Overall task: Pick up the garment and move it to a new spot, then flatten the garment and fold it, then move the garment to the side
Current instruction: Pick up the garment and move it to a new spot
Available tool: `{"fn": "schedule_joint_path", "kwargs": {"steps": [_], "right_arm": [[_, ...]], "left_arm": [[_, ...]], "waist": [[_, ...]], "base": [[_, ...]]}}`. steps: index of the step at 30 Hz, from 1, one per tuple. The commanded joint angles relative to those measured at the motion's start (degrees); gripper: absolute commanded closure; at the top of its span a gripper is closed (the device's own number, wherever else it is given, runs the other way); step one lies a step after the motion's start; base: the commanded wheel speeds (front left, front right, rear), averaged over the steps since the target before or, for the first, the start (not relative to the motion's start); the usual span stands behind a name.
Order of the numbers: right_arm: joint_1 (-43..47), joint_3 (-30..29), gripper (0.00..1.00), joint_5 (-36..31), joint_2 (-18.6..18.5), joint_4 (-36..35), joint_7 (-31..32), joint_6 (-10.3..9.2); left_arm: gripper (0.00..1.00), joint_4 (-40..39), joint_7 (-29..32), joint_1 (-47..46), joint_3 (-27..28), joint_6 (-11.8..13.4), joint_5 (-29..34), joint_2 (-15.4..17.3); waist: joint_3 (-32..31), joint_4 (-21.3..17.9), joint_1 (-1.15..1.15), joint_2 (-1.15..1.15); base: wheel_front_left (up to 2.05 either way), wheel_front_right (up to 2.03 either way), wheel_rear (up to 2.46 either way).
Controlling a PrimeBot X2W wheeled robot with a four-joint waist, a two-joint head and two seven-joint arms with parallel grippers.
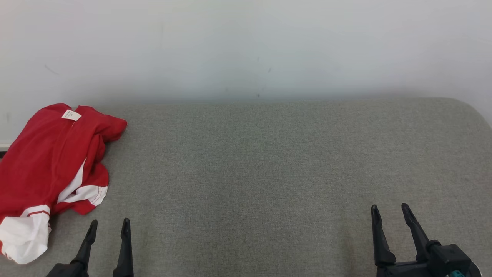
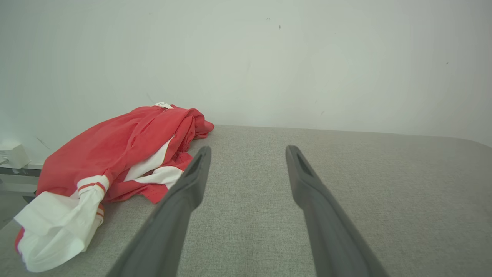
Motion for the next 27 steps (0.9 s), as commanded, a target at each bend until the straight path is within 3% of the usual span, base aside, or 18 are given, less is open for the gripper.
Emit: {"fn": "schedule_joint_path", "kwargs": {"steps": [1,15,27], "right_arm": [[0.19,0.08,0.00,0.42,-0.16,0.10,-0.09,-0.12],[0.78,0.01,0.00,0.90,-0.16,-0.02,-0.34,-0.12],[1.29,0.49,0.00,1.58,-0.16,0.69,-0.48,-0.12]], "left_arm": [[0.00,-0.25,0.02,0.75,-0.10,0.23,-0.09,0.32],[0.00,-0.71,0.12,0.67,-0.39,0.85,-0.24,1.28],[0.00,-0.54,0.31,0.75,-0.53,1.67,-0.58,1.93]], "waist": [[-0.03,-0.01,0.00,0.00],[0.13,2.35,0.00,0.00],[0.07,10.29,0.00,0.00]], "base": [[0.00,0.00,0.00],[0.00,0.00,0.00],[0.00,0.00,0.00]]}}
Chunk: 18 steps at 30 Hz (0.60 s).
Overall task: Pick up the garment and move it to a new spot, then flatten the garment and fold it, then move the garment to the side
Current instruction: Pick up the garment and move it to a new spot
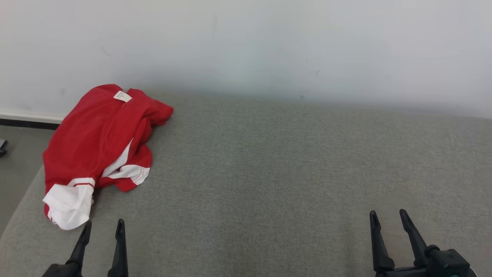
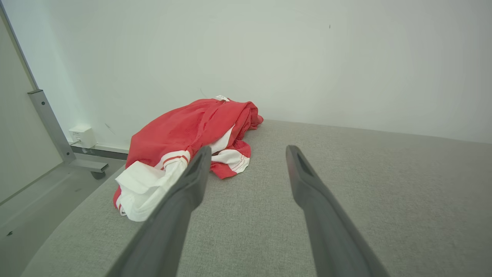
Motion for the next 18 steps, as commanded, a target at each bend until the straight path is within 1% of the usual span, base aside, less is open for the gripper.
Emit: {"fn": "schedule_joint_path", "kwargs": {"steps": [1,9,18], "right_arm": [[0.36,0.07,0.00,0.21,-0.13,0.03,-0.23,-0.12],[-0.04,0.25,0.00,0.32,-0.13,0.37,-0.28,-0.12],[-0.47,1.02,0.00,0.57,-0.13,0.95,-0.29,-0.12]], "left_arm": [[0.00,-0.07,-0.07,0.48,0.00,0.24,-0.27,0.24],[0.00,0.31,0.03,0.28,-0.22,0.75,-0.62,0.50],[0.00,0.65,-0.22,0.25,-0.35,1.33,-0.93,0.75]], "waist": [[0.11,2.69,0.00,0.00],[0.53,8.81,0.00,0.00],[0.58,14.59,0.00,0.00]], "base": [[0.00,0.00,0.00],[0.00,0.00,0.00],[0.00,0.00,0.00]]}}
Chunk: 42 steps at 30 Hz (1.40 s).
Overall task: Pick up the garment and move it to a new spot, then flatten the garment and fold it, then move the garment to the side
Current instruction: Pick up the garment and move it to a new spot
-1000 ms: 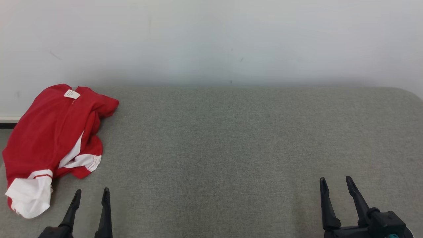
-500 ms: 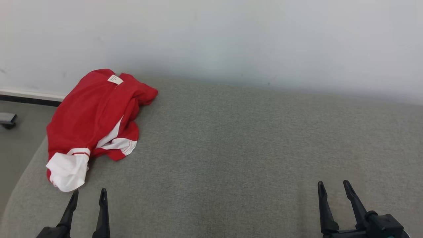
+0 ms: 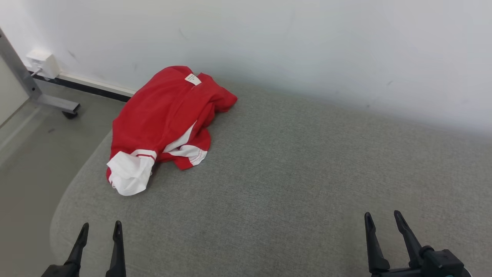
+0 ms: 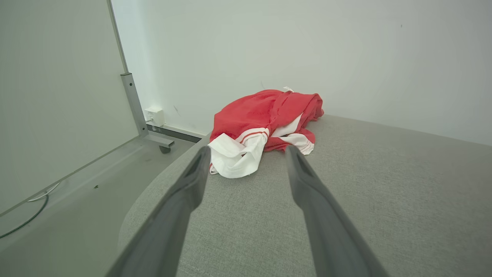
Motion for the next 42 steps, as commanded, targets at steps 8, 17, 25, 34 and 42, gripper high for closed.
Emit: {"fn": "schedule_joint_path", "kwargs": {"steps": [8,17,25,34,42], "right_arm": [[-0.61,0.82,0.00,0.55,-0.13,0.57,-0.10,-0.12],[-0.57,1.23,0.00,0.69,-0.13,0.97,-0.09,-0.12],[-1.73,1.49,0.00,-0.12,-0.13,1.18,0.29,-0.12],[-4.74,-0.40,0.00,-3.38,-0.15,-0.39,1.16,-0.12],[-7.38,-3.49,0.00,-6.25,-0.14,-5.29,2.91,-0.12]], "left_arm": [[0.00,0.33,-0.34,0.61,0.18,0.81,-1.18,0.31],[0.00,0.38,-0.35,0.77,0.38,1.28,-1.53,0.62],[0.00,1.02,-0.86,-2.80,1.94,1.60,-3.31,0.99],[0.00,2.48,0.64,-14.67,4.05,0.23,-5.52,4.63],[0.00,4.45,2.43,-25.92,7.33,-1.23,-8.58,9.91]], "waist": [[-0.05,5.81,0.00,0.00],[-0.40,6.47,0.00,0.00],[1.04,4.11,0.00,0.00],[6.57,-2.49,0.00,0.00],[14.39,-9.28,0.00,0.00]], "base": [[0.00,0.00,0.00],[0.00,0.00,0.00],[0.00,0.00,0.00],[0.00,0.00,0.00],[0.00,0.00,0.00]]}}
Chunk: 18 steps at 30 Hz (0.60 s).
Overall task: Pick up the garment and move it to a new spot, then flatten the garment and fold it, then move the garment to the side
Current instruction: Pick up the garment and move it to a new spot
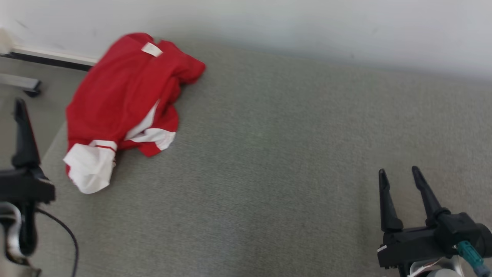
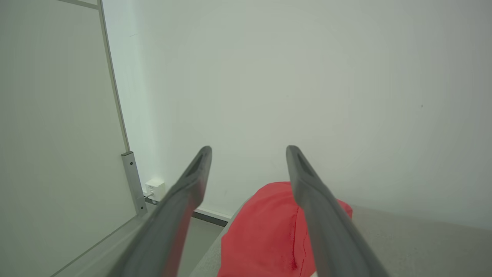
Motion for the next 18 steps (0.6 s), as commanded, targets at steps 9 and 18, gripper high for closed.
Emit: {"fn": "schedule_joint_path", "kwargs": {"steps": [9,18], "right_arm": [[-2.41,-1.34,0.00,-1.61,-0.15,-3.91,0.67,-0.12],[-2.69,-2.30,0.00,-1.94,-0.13,-5.80,1.11,-0.12]], "left_arm": [[0.00,6.11,1.33,-10.52,1.06,-1.40,-1.75,4.92],[0.00,13.19,2.53,-16.74,0.11,-2.33,-2.59,8.50]], "waist": [[10.89,-11.21,-0.01,0.00],[14.12,-15.19,-0.01,0.00]], "base": [[0.00,0.00,0.00],[0.00,0.00,0.00]]}}
